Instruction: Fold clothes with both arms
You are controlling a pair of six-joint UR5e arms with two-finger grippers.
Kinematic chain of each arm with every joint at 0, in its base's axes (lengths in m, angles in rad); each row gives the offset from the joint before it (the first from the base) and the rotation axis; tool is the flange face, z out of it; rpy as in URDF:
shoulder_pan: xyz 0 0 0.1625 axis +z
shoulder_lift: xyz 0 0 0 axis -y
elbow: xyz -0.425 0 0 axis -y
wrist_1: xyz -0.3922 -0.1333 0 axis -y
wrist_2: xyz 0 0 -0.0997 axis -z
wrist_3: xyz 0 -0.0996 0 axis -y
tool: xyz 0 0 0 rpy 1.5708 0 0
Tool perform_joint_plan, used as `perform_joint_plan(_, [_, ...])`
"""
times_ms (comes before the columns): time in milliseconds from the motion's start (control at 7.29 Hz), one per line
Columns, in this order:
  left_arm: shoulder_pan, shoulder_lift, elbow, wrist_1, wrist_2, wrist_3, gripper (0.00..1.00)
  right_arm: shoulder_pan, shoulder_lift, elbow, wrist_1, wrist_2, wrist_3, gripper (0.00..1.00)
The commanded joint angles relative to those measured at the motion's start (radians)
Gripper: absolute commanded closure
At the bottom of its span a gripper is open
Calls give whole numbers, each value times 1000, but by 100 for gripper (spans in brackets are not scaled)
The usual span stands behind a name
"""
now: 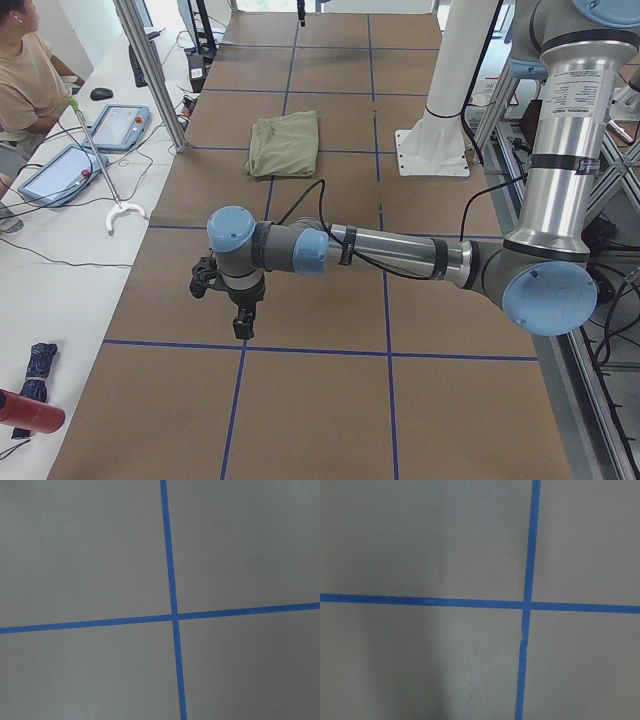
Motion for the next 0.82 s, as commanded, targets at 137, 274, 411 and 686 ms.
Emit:
perform_joint_plan(137, [0, 10, 22, 0, -2, -2, 0, 2, -30, 1, 0, 21, 0, 0])
perform_joint_plan(274, [2, 8, 23, 0, -3, -2, 0, 3, -40, 1, 0, 24, 0, 0])
perform_joint_plan(411, [2, 8, 25, -1, -3, -3, 0, 3, -41, 1, 0, 24, 0, 0])
perform_joint_plan(686, [2, 8, 22, -1, -3, -3, 0, 5, -46, 1, 0, 26, 0, 0])
